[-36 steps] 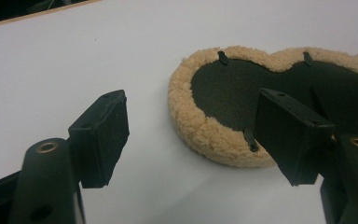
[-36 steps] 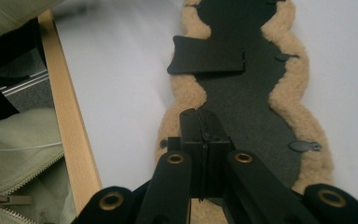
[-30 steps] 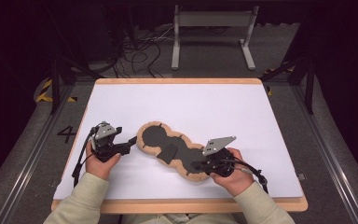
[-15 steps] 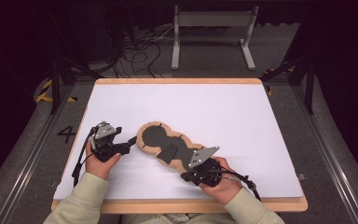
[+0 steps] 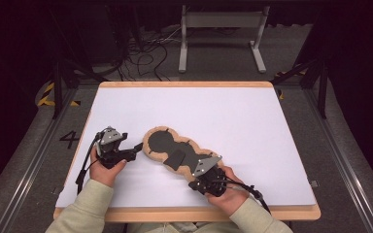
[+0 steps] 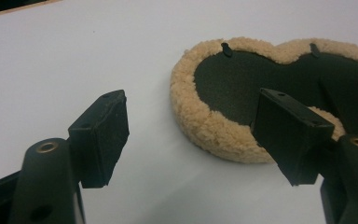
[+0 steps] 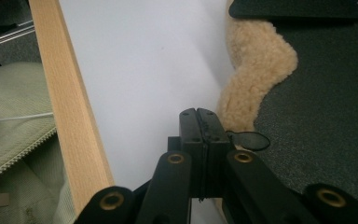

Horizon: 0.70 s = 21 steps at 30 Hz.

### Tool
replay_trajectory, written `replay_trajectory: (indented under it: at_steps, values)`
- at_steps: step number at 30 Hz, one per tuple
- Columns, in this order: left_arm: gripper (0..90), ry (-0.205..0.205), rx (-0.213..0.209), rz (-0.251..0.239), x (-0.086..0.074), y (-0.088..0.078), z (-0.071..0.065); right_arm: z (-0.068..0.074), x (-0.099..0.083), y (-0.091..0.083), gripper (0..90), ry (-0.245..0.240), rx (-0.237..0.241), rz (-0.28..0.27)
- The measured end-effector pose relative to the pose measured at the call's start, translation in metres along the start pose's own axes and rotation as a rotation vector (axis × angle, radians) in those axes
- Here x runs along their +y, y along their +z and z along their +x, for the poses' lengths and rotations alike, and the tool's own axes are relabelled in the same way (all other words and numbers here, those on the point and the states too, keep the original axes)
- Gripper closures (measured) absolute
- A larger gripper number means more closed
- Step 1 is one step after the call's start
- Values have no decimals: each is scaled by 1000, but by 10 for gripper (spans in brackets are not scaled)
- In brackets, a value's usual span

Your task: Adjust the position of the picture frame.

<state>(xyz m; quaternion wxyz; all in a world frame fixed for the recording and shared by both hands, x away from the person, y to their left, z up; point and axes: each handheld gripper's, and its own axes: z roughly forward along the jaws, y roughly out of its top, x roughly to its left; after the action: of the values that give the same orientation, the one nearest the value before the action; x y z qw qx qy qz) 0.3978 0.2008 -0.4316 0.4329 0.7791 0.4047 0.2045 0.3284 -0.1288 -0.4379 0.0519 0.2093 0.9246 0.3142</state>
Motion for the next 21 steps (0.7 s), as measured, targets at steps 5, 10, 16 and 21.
replay_trajectory:
  at_steps: [5, 10, 16, 21]
  values:
    - [270, -14, 9, 1, -2, 0, 4, -4, -3, -3, 900, 19, -13, 9]
    - [270, -13, 6, -1, -2, 0, 4, -13, -8, -9, 900, 35, -70, 25]
    - [270, -9, 5, -2, -1, 0, 3, -28, -15, -17, 900, 66, -126, 29]
    - [271, -8, -2, 2, -1, 0, 3, -39, -21, -21, 900, 94, -164, 19]
